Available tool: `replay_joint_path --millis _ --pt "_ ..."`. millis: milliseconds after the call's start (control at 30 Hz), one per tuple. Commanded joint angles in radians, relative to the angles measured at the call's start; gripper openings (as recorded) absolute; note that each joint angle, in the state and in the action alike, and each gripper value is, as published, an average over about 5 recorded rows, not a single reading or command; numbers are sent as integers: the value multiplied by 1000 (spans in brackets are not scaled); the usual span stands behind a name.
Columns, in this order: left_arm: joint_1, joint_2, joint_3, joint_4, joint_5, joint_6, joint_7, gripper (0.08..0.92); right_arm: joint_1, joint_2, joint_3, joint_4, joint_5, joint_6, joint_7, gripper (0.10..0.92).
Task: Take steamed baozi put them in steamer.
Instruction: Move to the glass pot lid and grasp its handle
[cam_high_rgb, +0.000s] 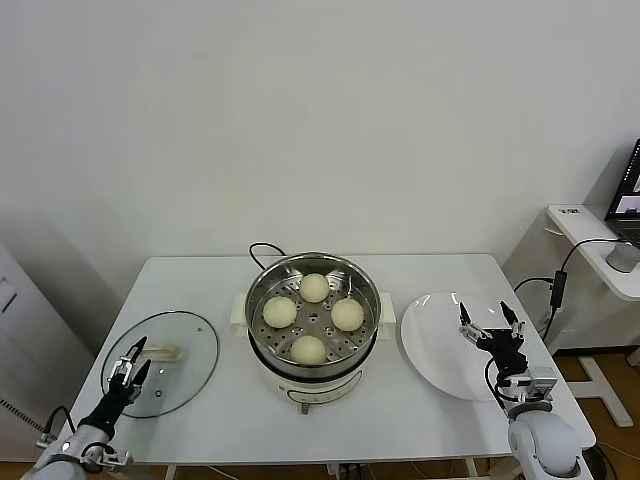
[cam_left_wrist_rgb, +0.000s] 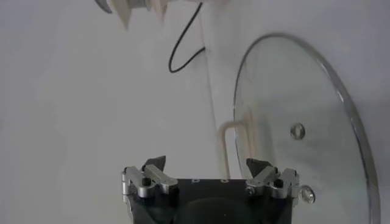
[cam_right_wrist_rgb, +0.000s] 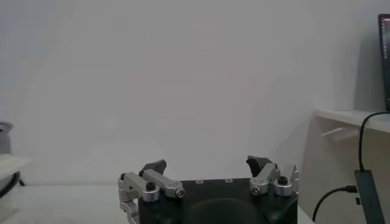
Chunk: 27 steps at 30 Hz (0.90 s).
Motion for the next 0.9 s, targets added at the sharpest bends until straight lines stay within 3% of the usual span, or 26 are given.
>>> replay_joint_path --millis 33,500,900 --pt "-90 -2 10 58 35 -12 -4 823 -11 5 9 -5 -8 3 -5 823" --pt "-120 -12 58 66 -61 -2 37 813 -7 -2 30 -14 -12 8 -10 823" --pt "-118 -8 79 45 -168 -12 60 502 1 -17 40 -10 -8 2 -9 823"
